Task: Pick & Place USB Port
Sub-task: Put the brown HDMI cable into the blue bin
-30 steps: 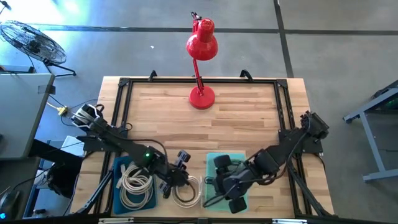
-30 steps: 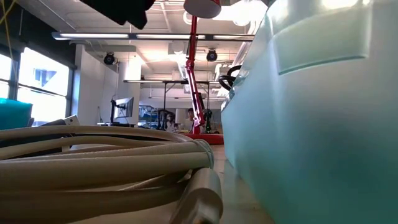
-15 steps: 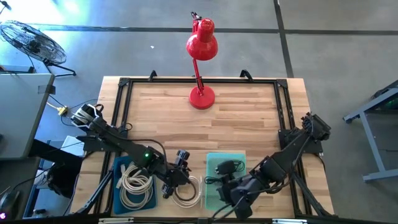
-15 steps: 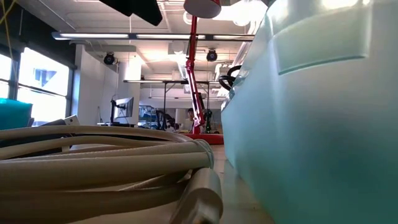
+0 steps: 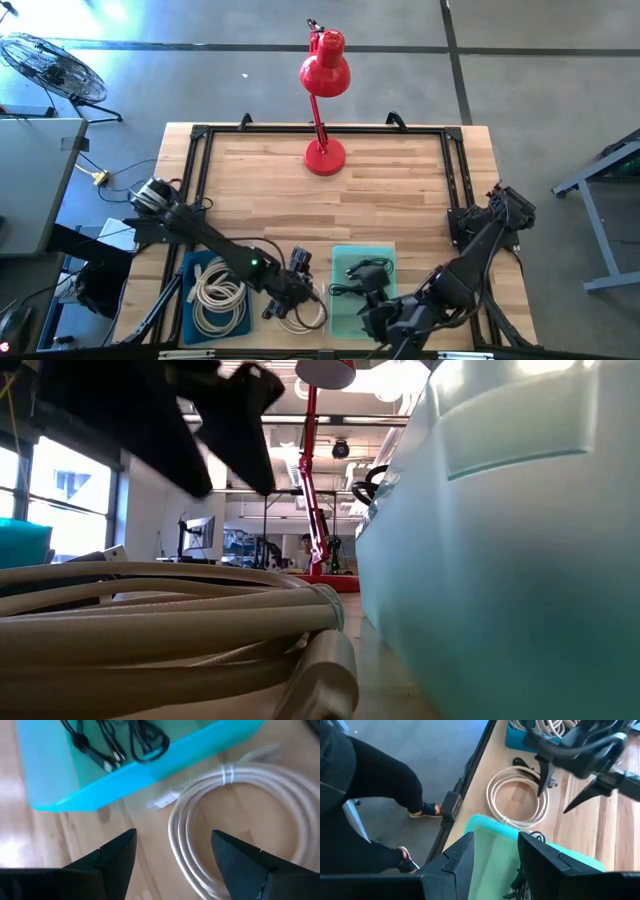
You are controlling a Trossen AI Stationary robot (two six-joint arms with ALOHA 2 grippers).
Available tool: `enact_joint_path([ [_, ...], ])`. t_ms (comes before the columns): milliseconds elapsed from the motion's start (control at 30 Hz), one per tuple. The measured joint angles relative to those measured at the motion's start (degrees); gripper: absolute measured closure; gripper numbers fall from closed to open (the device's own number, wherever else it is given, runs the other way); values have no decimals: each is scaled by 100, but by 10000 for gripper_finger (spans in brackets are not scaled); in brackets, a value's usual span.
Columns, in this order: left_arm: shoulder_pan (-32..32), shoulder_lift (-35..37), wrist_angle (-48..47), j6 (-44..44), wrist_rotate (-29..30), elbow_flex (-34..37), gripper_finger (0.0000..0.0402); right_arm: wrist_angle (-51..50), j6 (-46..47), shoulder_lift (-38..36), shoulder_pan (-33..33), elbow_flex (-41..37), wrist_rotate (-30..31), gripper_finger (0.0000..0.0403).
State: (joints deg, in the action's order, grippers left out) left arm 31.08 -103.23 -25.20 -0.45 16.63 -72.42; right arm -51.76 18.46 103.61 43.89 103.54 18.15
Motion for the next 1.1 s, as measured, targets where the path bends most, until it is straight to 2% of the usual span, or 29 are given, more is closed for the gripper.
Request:
enact_joint_path([
  [300,-273,-449,-55,-142,-212,4,151,49,282,4,14,-137,31,258],
  [567,-535,-878,-84,-549,-853,0,156,95,316,4,40,-134,20,258],
  [700,-597,-990,-128,-607,-981,-22,208,139,308,4,70,-134,60,258],
  [767,-607,-996,-108,-603,-954,-22,259,159,297,4,81,-134,69,258],
  [867,-613,-959,-51,-529,-901,-10,360,171,293,4,109,-134,84,258],
  [900,-617,-929,-77,-469,-726,0,376,200,241,4,122,-134,98,258],
  [1000,-653,-815,-94,-433,-405,11,378,319,110,4,178,-132,159,258],
  [1100,-645,-617,-183,-432,-315,20,390,389,58,4,258,-132,480,258],
])
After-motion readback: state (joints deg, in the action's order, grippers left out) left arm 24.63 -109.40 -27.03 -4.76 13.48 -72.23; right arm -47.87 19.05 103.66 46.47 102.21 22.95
